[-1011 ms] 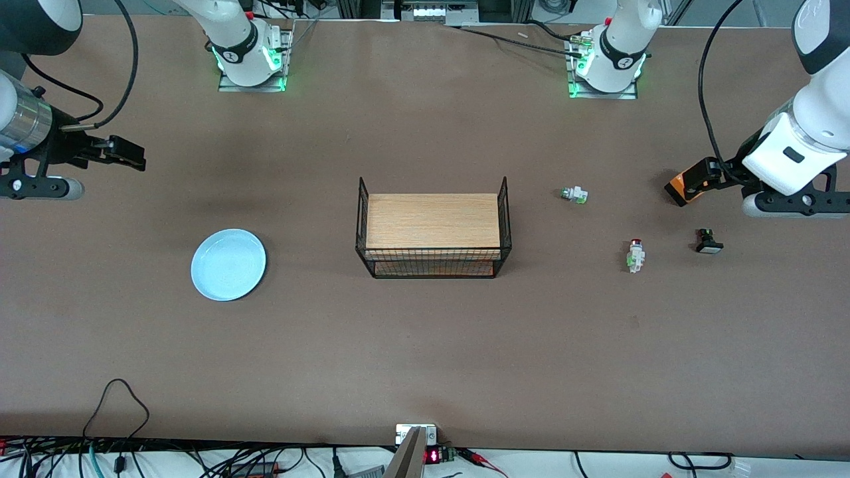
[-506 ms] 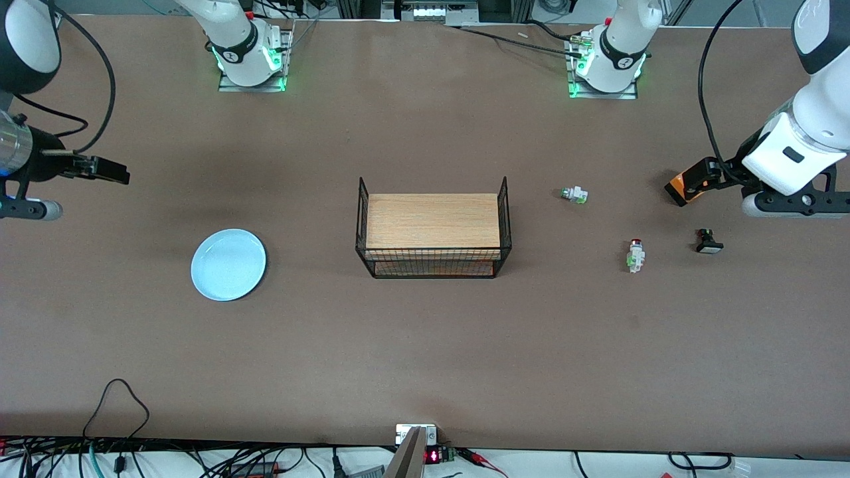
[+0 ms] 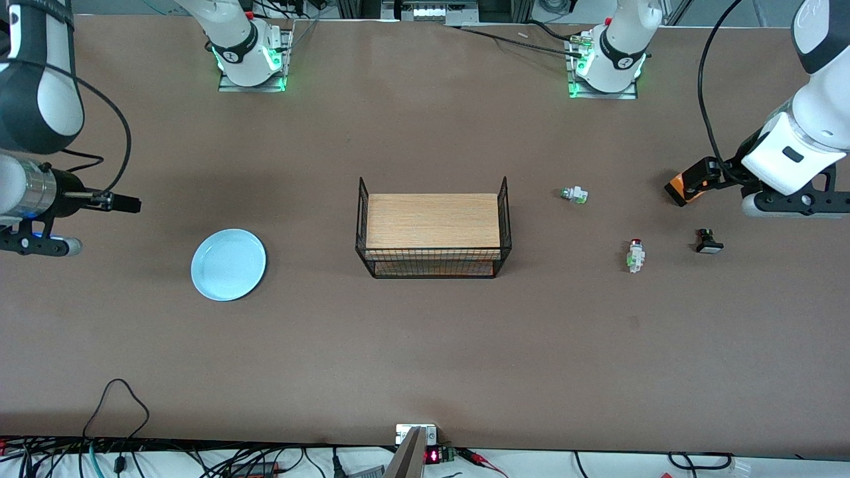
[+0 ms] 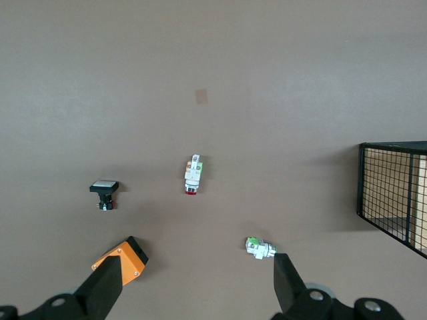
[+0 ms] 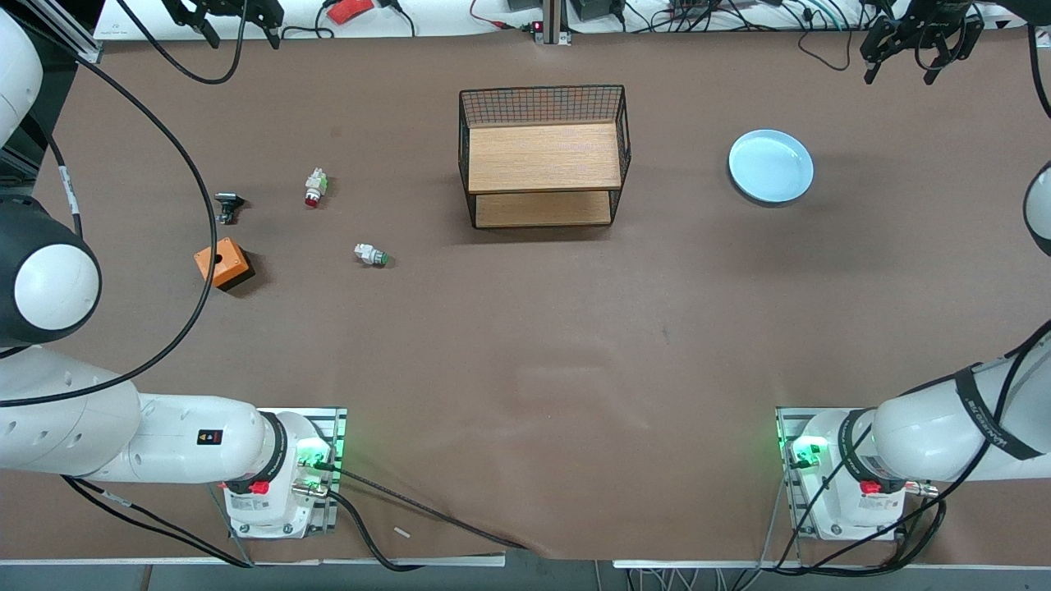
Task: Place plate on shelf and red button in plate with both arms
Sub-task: 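Move the right gripper toward the pale blue plate, then lower the right gripper onto the plate rim and close it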
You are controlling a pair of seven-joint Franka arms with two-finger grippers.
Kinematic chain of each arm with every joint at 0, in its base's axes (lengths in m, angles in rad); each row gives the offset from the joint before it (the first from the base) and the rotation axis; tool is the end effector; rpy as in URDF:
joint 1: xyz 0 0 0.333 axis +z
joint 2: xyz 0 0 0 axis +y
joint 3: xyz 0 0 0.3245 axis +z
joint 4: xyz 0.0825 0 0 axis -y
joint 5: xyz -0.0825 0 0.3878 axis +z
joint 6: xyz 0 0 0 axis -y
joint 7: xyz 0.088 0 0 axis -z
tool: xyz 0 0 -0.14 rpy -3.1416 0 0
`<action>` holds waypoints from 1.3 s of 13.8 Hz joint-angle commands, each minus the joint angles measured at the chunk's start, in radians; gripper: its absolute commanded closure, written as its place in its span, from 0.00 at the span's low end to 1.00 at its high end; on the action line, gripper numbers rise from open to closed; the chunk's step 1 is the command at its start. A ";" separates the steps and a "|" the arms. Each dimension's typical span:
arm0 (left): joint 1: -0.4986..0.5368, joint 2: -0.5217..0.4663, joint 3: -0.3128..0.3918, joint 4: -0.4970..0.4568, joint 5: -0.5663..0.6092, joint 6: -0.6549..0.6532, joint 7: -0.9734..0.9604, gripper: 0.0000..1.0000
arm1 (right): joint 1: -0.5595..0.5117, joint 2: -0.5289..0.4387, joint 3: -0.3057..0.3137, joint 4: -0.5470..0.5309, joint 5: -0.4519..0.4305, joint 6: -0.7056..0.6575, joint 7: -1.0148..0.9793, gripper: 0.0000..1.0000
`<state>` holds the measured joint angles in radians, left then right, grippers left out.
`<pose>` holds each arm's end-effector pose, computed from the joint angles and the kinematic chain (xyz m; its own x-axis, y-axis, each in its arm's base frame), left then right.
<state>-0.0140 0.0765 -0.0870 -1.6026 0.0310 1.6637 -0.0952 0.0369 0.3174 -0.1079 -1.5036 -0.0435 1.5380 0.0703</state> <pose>0.5849 -0.0536 0.5492 0.9999 -0.0085 -0.0128 -0.0089 -0.9996 -0.0255 0.6196 -0.0433 0.4418 0.9517 -0.1435 -0.2713 -0.1219 -0.9880 0.0950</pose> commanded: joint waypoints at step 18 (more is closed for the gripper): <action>-0.003 0.003 -0.046 0.049 0.000 -0.068 0.009 0.00 | -0.017 0.433 0.016 0.068 0.148 0.350 -0.096 0.00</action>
<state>-0.0150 0.0758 -0.1342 -1.5794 0.0310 1.6221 -0.0963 0.0044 0.7273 -0.0930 -1.4635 0.0929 1.8739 -0.0089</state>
